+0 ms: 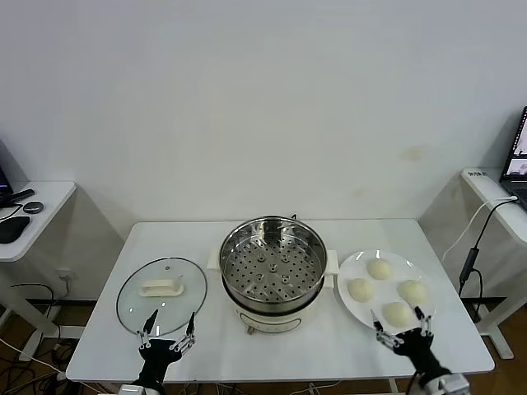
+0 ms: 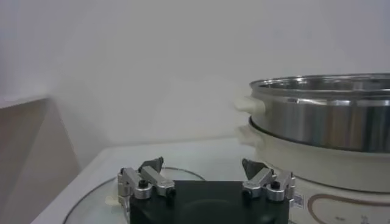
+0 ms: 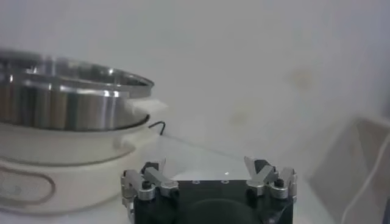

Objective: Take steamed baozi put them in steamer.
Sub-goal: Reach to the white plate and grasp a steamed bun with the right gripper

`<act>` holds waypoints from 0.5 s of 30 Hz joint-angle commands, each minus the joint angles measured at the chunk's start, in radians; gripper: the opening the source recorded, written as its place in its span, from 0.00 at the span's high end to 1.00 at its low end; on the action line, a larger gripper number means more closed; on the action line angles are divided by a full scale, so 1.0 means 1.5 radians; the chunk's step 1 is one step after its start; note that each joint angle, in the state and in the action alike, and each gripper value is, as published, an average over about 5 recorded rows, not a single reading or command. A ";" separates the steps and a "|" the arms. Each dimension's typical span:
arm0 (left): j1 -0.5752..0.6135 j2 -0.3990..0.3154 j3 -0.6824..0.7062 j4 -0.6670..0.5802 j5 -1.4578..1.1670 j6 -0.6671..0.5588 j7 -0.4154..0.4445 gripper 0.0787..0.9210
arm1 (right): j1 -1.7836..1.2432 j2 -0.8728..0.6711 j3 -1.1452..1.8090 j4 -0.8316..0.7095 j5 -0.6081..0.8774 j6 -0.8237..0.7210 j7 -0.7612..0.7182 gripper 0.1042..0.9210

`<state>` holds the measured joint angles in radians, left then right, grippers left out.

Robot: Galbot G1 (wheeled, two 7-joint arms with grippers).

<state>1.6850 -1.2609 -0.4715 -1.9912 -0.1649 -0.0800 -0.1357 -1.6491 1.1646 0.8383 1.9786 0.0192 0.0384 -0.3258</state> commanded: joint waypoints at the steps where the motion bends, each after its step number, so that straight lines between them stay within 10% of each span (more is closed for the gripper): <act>1: -0.028 0.013 -0.004 0.013 0.002 -0.014 0.032 0.12 | 0.088 -0.248 0.054 -0.035 -0.130 -0.110 -0.120 0.12; 15: -0.024 0.000 -0.024 0.024 0.010 -0.043 0.043 0.12 | 0.562 -0.496 -0.311 -0.348 -0.301 -0.019 -0.405 0.12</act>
<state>1.6553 -1.2638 -0.5004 -1.9622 -0.1532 -0.1237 -0.0885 -1.2413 0.6581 0.6831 1.7089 -0.2861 -0.0270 -0.6835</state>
